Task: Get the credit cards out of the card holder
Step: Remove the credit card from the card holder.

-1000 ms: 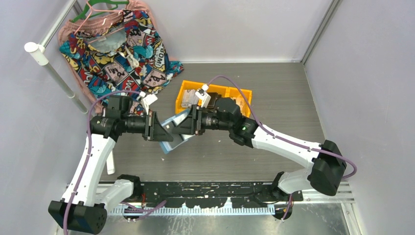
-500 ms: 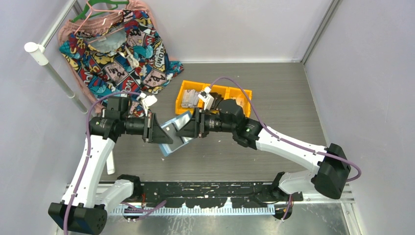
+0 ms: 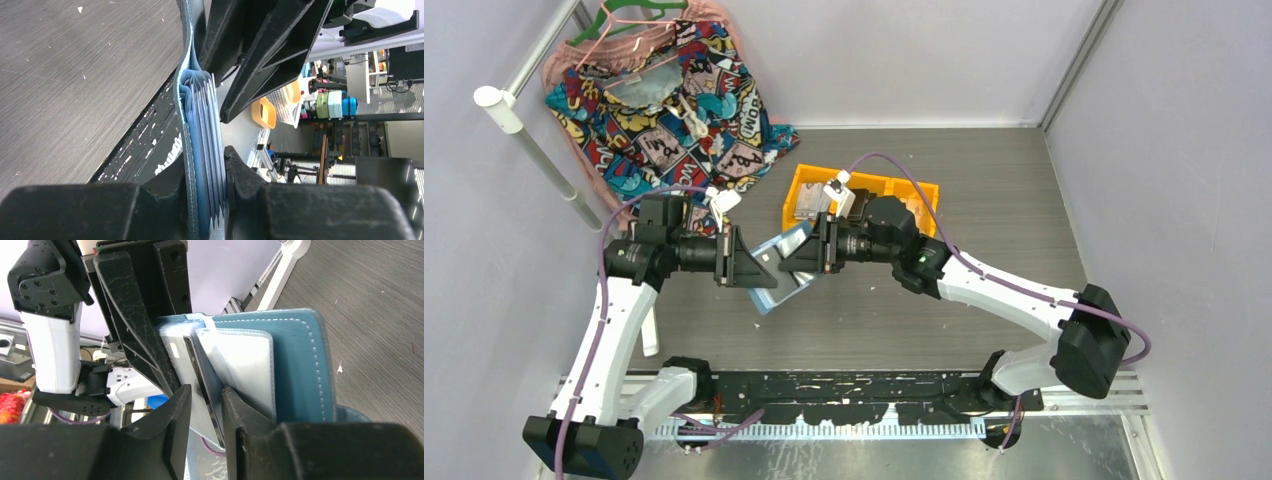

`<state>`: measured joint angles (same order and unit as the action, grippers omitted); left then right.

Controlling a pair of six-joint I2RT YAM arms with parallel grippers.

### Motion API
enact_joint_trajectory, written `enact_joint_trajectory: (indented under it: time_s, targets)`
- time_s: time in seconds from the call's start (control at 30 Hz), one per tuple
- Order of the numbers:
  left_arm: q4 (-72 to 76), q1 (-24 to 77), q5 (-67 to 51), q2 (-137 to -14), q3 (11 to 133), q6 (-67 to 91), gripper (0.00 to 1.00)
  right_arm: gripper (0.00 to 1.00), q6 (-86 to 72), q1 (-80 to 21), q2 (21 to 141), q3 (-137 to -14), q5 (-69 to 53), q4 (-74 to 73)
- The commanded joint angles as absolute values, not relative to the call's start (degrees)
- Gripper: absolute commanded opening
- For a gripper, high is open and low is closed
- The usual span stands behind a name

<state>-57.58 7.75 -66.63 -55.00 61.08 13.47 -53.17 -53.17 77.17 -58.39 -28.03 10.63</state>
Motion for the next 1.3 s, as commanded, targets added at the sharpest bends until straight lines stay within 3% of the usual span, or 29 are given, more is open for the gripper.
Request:
enact_joint_trajectory:
  time_s: [0.0,0.1,0.23,0.3,0.43,0.53,0.73,0.97,1.0,1.07,1.1,1.27]
  targets:
    - [-48.77,8.27,-74.23,-53.59,61.13,19.46,0.19,0.32,-57.31,-53.77,78.92,-57.85,-29.63,19.46]
    - [-46.71,8.31,-74.75,-53.61,60.38,20.77,0.21,0.26,-57.26,-53.60,78.62,-57.44,-29.74,19.60]
    - [-45.51,8.26,-74.61,-53.92,59.95,21.95,0.25,0.09,-57.32,-53.17,78.66,-56.37,-30.45,20.83]
    - [-45.97,8.26,-74.54,-54.18,60.14,21.52,0.34,0.02,-58.55,-52.50,78.52,-55.31,-30.84,22.55]
    - [-47.66,8.18,-76.62,-54.14,60.49,20.12,0.48,0.01,-62.29,-50.47,76.69,-50.91,-30.62,29.14]
    - [-47.63,7.94,-80.31,-53.89,60.08,20.04,0.51,0.01,-63.78,-49.11,75.38,-48.87,-30.05,31.74]
    - [-46.75,6.97,-86.65,-53.67,60.31,20.92,0.34,0.01,-65.35,-47.62,73.00,-45.83,-28.83,34.38]
    - [-43.71,6.16,-85.08,-53.52,60.17,23.71,0.07,0.01,-67.83,-47.53,72.02,-43.99,-29.12,37.47]
    - [-43.60,6.18,-84.76,-53.50,60.24,23.73,0.05,0.03,-68.57,-47.48,71.84,-43.80,-29.48,38.69]
    - [-43.55,6.16,-84.55,-53.47,60.23,23.73,0.01,0.21,-68.95,-47.53,71.49,-43.96,-29.79,39.34]
    - [-43.59,6.15,-84.55,-53.52,60.16,23.73,0.00,0.25,-68.76,-47.55,71.32,-44.28,-29.77,38.67]
    - [-43.97,6.17,-84.17,-53.19,60.03,23.36,0.00,0.27,-69.80,-47.53,72.72,-46.81,-31.16,39.51]
